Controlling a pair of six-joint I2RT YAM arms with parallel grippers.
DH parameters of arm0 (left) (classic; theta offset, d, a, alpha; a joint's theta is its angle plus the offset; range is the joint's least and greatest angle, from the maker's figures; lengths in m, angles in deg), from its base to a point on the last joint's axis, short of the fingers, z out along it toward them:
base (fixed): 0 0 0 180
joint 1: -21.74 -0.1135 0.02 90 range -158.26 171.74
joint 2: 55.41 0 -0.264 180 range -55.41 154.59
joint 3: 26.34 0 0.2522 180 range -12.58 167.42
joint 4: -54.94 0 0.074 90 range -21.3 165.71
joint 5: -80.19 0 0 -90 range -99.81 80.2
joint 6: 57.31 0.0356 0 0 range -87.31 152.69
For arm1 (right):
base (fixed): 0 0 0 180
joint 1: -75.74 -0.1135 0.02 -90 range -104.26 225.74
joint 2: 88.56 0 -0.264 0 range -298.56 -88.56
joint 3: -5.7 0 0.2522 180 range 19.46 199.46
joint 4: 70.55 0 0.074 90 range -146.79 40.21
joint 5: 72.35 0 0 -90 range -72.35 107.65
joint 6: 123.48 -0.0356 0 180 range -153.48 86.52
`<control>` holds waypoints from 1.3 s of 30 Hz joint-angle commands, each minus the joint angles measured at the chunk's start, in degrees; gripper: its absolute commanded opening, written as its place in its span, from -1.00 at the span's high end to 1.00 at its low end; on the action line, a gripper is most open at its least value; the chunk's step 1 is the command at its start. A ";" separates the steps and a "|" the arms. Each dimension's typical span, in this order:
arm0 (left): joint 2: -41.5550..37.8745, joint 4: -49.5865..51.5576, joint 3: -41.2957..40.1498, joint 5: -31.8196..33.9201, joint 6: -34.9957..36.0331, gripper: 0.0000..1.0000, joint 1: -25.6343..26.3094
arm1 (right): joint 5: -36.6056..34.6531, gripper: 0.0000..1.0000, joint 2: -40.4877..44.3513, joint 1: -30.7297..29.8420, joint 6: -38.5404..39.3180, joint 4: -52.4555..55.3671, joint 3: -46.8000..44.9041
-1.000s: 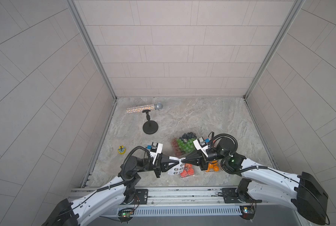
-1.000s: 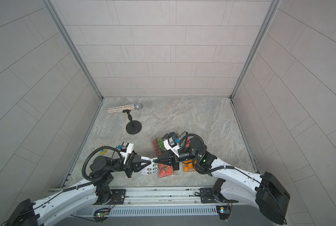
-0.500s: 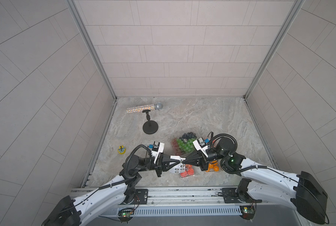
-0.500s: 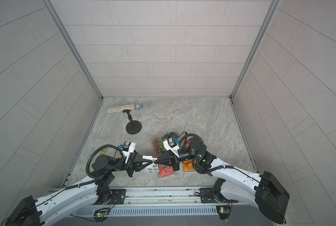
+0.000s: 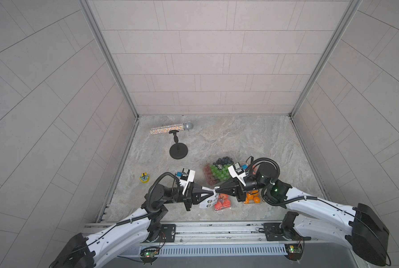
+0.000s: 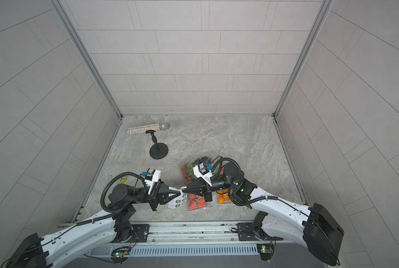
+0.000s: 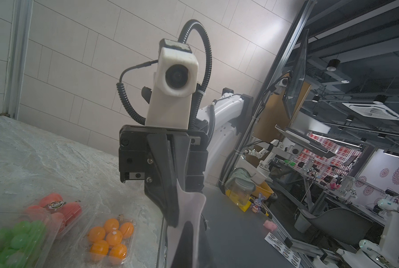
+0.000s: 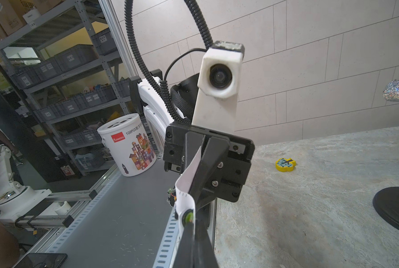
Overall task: Label fruit boxes
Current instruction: Adjust the label sticker.
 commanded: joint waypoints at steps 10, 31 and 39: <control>0.00 0.93 1.57 1.26 1.30 1.00 0.26 | 2.74 1.00 1.44 -0.13 -1.72 -5.04 -0.73; 3.29 -6.46 1.57 -0.83 -1.98 1.00 0.27 | -0.82 0.99 2.31 -0.04 2.68 1.44 -0.06; 0.25 0.93 1.51 4.75 2.18 1.00 0.27 | -1.74 0.14 6.76 1.74 -1.17 1.91 -1.12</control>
